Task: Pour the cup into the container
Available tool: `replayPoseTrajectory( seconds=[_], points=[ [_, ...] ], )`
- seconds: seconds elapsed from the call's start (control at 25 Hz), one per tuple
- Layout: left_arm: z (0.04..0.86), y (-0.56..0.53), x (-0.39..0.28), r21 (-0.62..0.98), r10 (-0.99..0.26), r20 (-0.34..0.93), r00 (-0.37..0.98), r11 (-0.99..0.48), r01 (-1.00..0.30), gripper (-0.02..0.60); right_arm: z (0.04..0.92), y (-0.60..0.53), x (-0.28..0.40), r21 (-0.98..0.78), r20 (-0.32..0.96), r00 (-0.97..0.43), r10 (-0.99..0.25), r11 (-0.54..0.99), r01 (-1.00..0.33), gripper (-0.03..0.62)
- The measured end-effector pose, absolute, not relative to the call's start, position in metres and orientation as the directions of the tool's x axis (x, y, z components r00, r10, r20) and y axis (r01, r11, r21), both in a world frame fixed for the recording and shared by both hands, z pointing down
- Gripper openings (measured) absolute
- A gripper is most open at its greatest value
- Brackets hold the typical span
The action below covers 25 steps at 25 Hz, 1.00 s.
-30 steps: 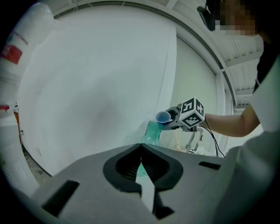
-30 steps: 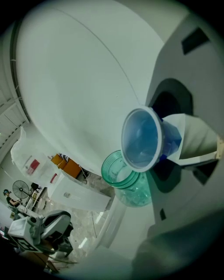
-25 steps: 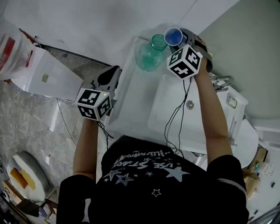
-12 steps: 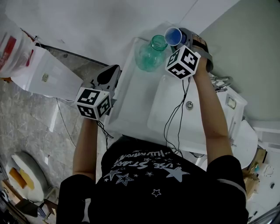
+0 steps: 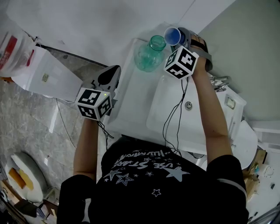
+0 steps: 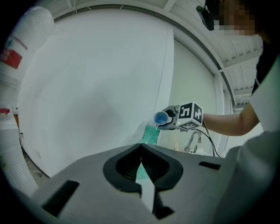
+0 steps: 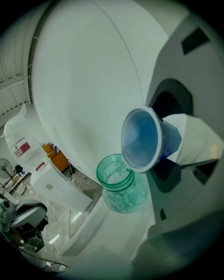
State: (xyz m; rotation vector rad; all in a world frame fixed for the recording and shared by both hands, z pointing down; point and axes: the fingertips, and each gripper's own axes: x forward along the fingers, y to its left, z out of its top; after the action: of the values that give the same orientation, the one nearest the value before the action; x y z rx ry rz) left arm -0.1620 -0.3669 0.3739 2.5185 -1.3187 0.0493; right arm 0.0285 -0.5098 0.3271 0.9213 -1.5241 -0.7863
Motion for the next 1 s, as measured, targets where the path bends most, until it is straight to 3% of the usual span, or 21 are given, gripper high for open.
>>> replayPoseTrajectory(
  seconds=[0.44,1.0],
  points=[
    [0.373,-0.354,-0.165,0.239,-0.811,0.173,0.559,-0.516,-0.823,0.009,0.327,-0.504,0.026,0.839,0.49,-0.102,-0.866,0.5,-0.215,0.267],
    [0.363,-0.328,-0.17,0.219,-0.834,0.17,0.524,-0.487,-0.846,0.009,0.318,-0.482,0.025,0.685,0.507,-0.225,-0.832,0.547,-0.481,0.267]
  ],
)
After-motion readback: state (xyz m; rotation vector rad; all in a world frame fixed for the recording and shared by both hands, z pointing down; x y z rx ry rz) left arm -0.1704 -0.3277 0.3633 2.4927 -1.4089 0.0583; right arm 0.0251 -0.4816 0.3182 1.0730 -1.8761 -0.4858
